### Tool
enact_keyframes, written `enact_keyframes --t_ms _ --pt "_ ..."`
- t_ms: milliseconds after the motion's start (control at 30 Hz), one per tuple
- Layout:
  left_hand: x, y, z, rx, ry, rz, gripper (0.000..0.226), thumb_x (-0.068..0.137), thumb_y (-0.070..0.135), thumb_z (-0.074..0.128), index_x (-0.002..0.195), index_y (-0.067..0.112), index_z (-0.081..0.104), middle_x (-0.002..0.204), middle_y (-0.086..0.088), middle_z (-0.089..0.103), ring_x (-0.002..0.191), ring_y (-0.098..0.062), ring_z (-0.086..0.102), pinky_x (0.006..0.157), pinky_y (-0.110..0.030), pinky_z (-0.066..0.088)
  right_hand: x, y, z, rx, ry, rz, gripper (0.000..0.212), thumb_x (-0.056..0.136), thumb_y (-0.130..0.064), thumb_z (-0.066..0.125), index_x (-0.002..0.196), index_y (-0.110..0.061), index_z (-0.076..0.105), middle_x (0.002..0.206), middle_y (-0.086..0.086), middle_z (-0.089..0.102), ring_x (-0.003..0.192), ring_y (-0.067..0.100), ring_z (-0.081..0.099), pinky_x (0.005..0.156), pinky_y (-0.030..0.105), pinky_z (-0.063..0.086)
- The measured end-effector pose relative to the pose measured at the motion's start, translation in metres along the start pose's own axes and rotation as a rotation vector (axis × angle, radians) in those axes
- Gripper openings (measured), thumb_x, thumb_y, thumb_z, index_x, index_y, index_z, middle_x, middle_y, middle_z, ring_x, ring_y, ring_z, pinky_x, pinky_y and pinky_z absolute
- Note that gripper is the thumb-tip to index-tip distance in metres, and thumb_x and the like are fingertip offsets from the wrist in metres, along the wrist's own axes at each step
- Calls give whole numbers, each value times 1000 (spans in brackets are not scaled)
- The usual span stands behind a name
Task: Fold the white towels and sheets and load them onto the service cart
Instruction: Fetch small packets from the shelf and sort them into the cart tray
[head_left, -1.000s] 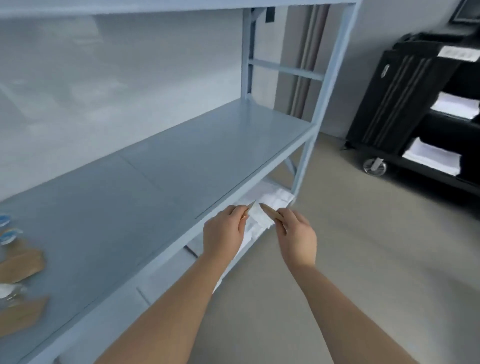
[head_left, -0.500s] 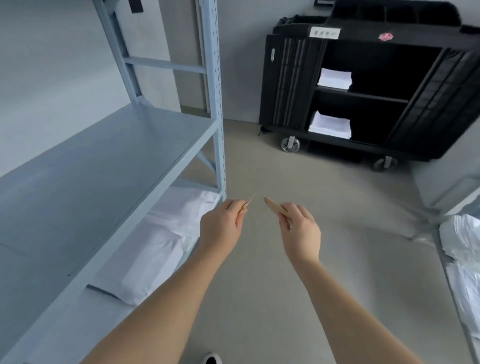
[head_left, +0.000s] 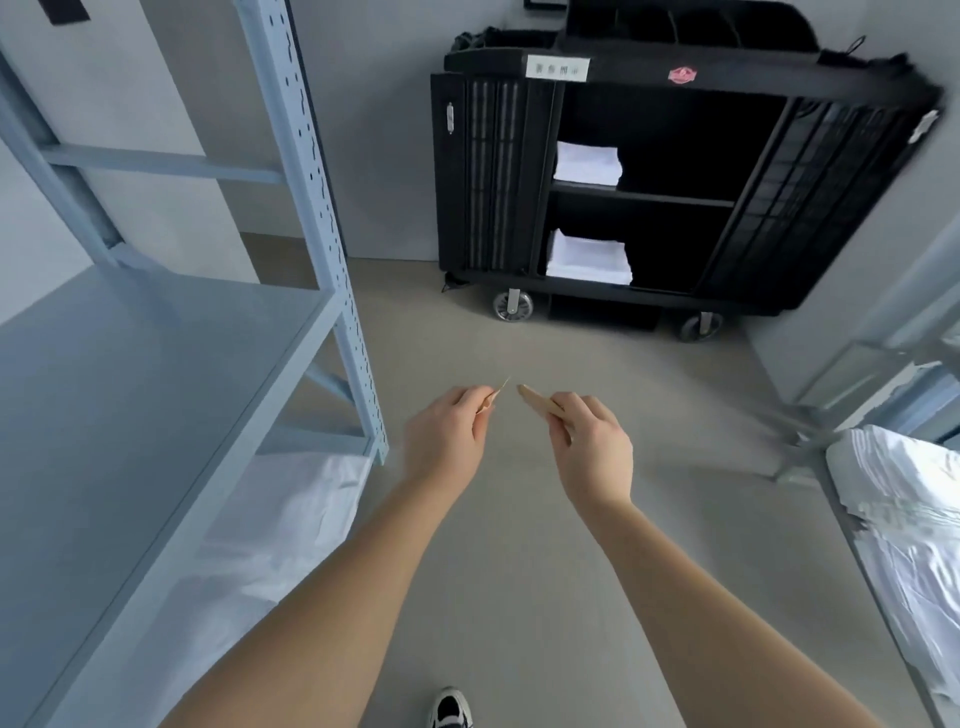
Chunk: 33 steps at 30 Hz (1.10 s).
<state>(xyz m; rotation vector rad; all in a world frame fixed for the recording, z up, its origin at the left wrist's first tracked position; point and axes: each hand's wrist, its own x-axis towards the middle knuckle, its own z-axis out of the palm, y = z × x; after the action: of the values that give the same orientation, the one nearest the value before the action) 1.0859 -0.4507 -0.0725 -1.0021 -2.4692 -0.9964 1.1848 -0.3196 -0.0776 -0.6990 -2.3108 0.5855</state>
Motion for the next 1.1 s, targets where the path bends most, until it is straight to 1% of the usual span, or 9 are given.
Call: enact_keyframes --t_ms 167,267,400,533,633,767,900,1033,1100 --pt "82 -24 26 -42 -10 27 18 91 12 60 107 12 70 91 -9 69 76 -34 63 60 -42 50 77 -2 33 -14 50 22 8 88 -9 63 94 -13 67 78 1 58 70 25 53 55 27 34" --pt "121 -34 46 -46 -18 34 17 90 11 61 105 11 70 89 -8 69 74 -34 64 58 -41 50 113 9 48 -28 53 37 9 88 -8 63 94 -12 67 80 2 59 72 26 54 55 27 35" --pt "171 -41 83 -79 -15 65 15 86 8 66 100 10 72 83 -8 69 66 -34 63 54 -39 51 161 33 67 -42 47 75 11 87 -7 61 95 -13 67 83 2 60 73 25 53 54 29 38" --pt "227 -44 133 -96 -21 84 14 85 7 67 97 10 72 82 -7 69 65 -32 63 53 -39 51 217 67 88 -34 76 107 10 88 -7 60 94 -13 67 81 1 59 72 23 50 55 30 41" --pt "279 -39 176 -102 -17 103 13 83 6 69 96 9 72 81 -7 69 64 -31 64 51 -38 50 270 96 102 -17 118 123 10 88 -5 61 92 -12 67 79 1 58 70 21 48 55 29 38" --pt "359 -29 233 -126 -36 103 12 86 8 67 97 7 71 81 -10 68 66 -34 63 55 -40 50 357 136 115 -1 129 118 10 88 -5 60 90 -12 67 76 1 56 71 24 51 54 31 41" --pt "440 -16 276 -151 -30 112 12 87 6 65 98 5 69 83 -10 68 68 -33 62 56 -40 50 447 172 120 5 127 110 12 92 -10 56 91 -15 67 78 -2 56 72 20 49 57 35 46" --pt "510 -13 308 -169 -22 102 15 92 11 61 105 9 69 90 -6 67 76 -27 62 60 -42 51 527 199 128 -2 124 103 16 93 -12 53 94 -18 68 77 -4 54 74 18 47 59 35 45" --pt "543 -15 321 -138 4 100 17 92 13 61 107 12 69 93 -2 68 78 -25 63 61 -42 51 563 207 135 15 144 99 16 93 -11 53 91 -17 67 76 -3 54 72 20 47 59 36 46"
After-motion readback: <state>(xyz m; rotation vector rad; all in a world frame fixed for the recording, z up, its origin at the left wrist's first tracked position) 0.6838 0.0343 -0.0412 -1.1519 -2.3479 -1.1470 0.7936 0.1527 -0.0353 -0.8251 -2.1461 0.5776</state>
